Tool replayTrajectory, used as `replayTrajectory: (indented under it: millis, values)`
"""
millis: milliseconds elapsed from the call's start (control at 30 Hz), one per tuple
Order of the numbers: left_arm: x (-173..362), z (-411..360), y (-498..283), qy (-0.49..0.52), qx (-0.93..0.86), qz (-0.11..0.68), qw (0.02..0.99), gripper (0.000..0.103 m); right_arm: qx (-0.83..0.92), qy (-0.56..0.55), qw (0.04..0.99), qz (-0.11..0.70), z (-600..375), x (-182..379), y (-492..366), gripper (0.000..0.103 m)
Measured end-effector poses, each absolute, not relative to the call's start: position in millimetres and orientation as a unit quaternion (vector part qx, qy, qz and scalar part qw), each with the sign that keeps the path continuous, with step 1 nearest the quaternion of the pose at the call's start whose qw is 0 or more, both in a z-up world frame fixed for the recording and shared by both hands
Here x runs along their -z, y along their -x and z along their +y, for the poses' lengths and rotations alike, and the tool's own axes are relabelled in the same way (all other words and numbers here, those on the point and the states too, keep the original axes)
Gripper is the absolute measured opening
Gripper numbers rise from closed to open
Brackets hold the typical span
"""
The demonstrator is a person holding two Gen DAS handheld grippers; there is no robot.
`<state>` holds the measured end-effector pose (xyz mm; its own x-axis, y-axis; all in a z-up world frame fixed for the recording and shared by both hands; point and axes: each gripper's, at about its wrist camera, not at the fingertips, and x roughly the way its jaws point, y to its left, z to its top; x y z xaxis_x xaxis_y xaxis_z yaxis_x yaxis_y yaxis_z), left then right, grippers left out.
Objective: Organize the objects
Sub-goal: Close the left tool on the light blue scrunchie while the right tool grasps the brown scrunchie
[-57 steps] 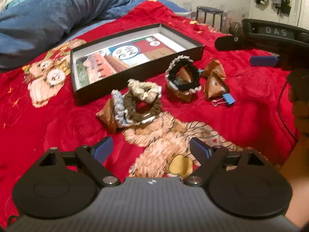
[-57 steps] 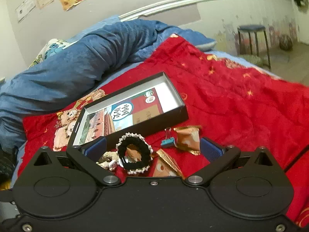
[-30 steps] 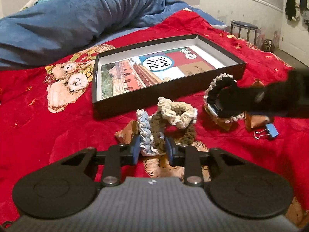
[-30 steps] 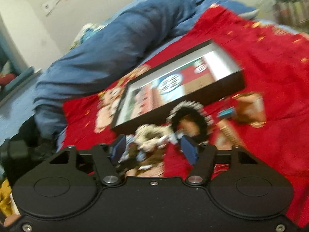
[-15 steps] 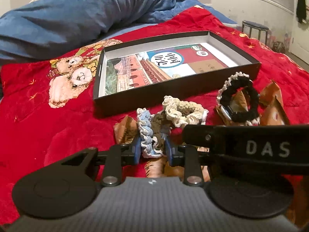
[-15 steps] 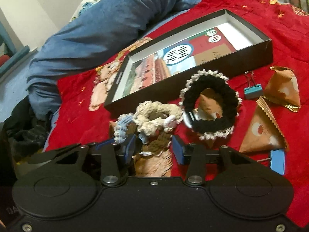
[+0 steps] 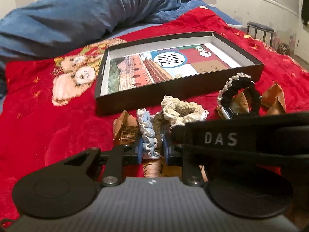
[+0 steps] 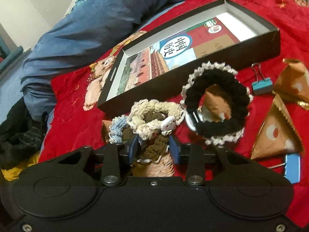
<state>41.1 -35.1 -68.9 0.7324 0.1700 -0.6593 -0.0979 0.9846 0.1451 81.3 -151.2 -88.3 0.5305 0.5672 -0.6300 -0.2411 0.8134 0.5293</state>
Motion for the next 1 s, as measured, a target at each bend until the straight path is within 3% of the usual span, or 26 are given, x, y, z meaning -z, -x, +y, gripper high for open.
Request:
replayTrajectory:
  millis: [67, 167, 700, 767, 867, 1000]
  values:
    - [69.2, -38.2, -39.1, -0.062, -0.074, 0.357, 0.929, 0.026, -0.233, -0.197, 0.852, 0.425, -153.3, 89.3, -80.7, 0.018]
    - [67.6, -39.7, -36.7, -0.063, -0.071, 0.353, 0.931, 0.026, -0.219, -0.200, 0.858, 0.420, -157.0, 86.8, -77.8, 0.014]
    - [67.4, -43.1, -31.9, -0.092, -0.093, 0.334, 0.934, 0.033, -0.201, -0.267, 0.872, 0.358, -197.4, 51.7, -59.6, 0.012]
    - [67.4, -39.7, -33.6, -0.080, -0.087, 0.339, 0.933, 0.031, -0.202, -0.271, 0.873, 0.353, -201.1, 47.7, -57.0, 0.011]
    - [69.4, -37.9, -35.6, -0.071, -0.079, 0.351, 0.930, 0.019, -0.209, -0.287, 0.870, 0.343, -206.1, 44.0, -55.1, 0.011]
    - [72.1, -36.8, -37.3, -0.062, -0.072, 0.360, 0.928, 0.019, -0.223, -0.296, 0.868, 0.329, -207.4, 38.9, -53.4, 0.011]
